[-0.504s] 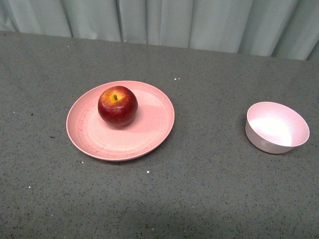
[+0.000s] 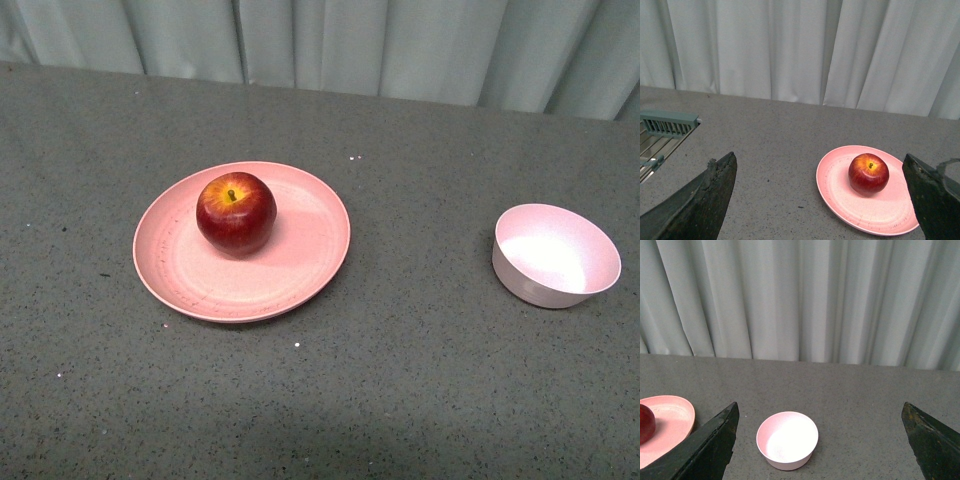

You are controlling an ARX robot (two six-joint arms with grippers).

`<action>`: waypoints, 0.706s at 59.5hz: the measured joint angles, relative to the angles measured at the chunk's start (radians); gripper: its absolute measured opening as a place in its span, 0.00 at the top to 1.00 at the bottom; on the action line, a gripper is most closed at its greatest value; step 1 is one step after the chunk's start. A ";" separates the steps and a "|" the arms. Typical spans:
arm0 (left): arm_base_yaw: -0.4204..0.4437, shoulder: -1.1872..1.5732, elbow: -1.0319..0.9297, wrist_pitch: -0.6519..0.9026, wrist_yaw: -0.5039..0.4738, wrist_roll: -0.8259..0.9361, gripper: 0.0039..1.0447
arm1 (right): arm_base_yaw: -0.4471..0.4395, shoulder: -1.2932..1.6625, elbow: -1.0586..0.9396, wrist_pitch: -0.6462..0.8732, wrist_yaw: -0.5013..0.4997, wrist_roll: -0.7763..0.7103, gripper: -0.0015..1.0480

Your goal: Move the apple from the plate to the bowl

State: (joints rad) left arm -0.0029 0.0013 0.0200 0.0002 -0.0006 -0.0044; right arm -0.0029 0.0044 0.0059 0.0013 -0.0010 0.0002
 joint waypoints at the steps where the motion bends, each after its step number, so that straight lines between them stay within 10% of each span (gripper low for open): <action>1: 0.000 0.000 0.000 0.000 0.000 0.000 0.06 | 0.000 0.000 0.000 0.000 0.000 0.000 0.09; 42: 0.000 0.000 0.000 0.000 0.000 0.000 0.06 | 0.000 0.000 0.000 0.000 0.000 0.000 0.09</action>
State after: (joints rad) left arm -0.0029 0.0013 0.0200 0.0002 -0.0006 -0.0044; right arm -0.0029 0.0044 0.0059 0.0013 -0.0010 0.0002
